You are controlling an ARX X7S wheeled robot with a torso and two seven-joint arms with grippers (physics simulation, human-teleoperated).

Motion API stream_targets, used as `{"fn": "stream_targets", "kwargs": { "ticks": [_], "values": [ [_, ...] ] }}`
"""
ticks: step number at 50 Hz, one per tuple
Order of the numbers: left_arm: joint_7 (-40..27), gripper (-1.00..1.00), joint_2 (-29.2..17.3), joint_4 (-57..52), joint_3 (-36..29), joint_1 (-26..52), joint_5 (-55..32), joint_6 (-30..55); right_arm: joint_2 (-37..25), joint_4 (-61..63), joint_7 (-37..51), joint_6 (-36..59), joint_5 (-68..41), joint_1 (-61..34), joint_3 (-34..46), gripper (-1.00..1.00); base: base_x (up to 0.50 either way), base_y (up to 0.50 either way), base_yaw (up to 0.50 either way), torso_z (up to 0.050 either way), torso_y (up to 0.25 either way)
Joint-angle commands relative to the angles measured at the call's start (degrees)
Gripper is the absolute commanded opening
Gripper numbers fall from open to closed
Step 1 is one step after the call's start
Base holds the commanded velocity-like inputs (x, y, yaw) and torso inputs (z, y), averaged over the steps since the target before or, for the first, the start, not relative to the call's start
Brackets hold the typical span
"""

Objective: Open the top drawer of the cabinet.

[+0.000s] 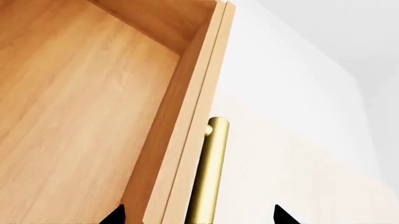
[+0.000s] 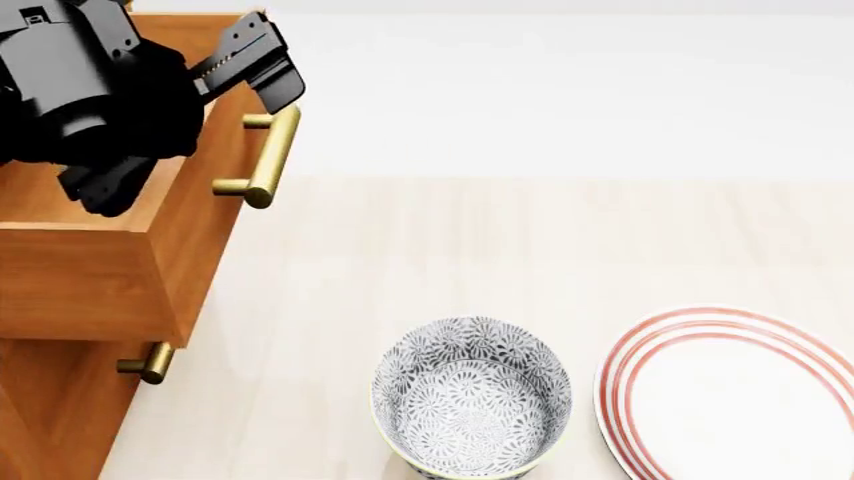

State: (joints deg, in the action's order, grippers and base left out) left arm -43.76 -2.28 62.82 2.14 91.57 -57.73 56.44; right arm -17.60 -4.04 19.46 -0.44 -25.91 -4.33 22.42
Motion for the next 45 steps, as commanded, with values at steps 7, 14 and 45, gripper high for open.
{"fn": "stream_targets", "kwargs": {
  "ticks": [7, 14, 45],
  "values": [
    [3.0, 1.00, 2.0, 2.3, 0.4, 0.2, -4.7, -0.8, 1.0, 0.0, -1.2, -0.3, 0.9, -0.1, -1.2, 1.00, 0.00, 0.00, 0.00, 0.000, 0.000],
    [2.9, 1.00, 2.2, 1.4, -6.5, -0.2, -12.9, -1.6, 0.9, 0.3, -1.0, -0.2, 0.7, -0.1, -1.3, 1.00, 0.00, 0.00, 0.00, 0.000, 0.000],
    [6.1, 1.00, 2.2, 3.8, -42.7, 3.0, -47.6, -11.2, 0.2, 0.3, -1.2, -1.1, 1.1, -0.1, -0.6, 1.00, 0.00, 0.00, 0.00, 0.000, 0.000]
  ]
}}
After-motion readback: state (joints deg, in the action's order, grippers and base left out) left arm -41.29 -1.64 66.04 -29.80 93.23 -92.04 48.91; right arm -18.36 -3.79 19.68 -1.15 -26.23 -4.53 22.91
